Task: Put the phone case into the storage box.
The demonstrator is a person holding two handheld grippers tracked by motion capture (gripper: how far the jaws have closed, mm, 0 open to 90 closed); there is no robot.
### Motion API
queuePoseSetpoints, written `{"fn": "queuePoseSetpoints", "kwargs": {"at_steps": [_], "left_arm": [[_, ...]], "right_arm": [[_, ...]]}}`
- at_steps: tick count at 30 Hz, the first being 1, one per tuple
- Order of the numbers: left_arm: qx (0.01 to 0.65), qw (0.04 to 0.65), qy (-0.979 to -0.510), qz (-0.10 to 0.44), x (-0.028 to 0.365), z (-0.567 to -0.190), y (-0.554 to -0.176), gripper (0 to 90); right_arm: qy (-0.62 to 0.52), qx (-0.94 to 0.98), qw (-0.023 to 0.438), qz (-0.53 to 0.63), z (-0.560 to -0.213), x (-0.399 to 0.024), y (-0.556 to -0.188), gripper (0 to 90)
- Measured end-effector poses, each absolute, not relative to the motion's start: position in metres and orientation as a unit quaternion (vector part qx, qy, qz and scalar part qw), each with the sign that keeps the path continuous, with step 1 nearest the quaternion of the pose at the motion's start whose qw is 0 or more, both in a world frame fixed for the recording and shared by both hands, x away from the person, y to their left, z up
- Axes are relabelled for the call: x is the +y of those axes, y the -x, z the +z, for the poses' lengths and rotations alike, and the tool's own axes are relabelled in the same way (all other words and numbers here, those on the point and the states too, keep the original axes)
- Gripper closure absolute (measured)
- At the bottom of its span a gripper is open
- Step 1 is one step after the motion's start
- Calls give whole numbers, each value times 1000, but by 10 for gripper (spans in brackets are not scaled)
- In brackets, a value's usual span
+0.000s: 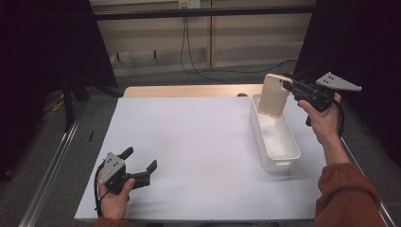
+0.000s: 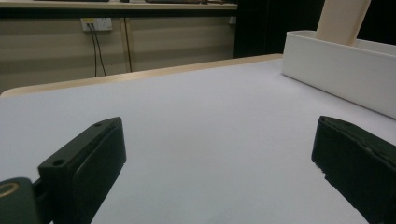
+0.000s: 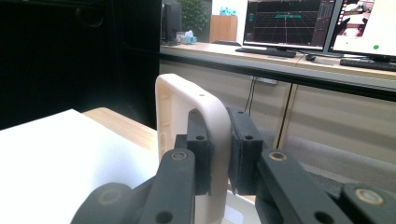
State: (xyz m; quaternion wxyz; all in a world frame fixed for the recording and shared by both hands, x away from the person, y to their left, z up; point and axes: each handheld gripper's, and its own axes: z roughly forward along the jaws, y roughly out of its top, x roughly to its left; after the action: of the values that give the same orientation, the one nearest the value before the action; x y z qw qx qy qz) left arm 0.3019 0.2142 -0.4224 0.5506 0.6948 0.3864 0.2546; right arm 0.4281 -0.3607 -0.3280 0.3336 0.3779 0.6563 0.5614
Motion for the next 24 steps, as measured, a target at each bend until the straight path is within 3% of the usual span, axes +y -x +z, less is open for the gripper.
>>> {"fn": "queuePoseSetpoints", "kwargs": {"at_steps": [24], "left_arm": [[386,549,-695,257,213,-423,-302,34]], "right_arm": [[-375,659,323,567,-354,-366,-454,809]]}}
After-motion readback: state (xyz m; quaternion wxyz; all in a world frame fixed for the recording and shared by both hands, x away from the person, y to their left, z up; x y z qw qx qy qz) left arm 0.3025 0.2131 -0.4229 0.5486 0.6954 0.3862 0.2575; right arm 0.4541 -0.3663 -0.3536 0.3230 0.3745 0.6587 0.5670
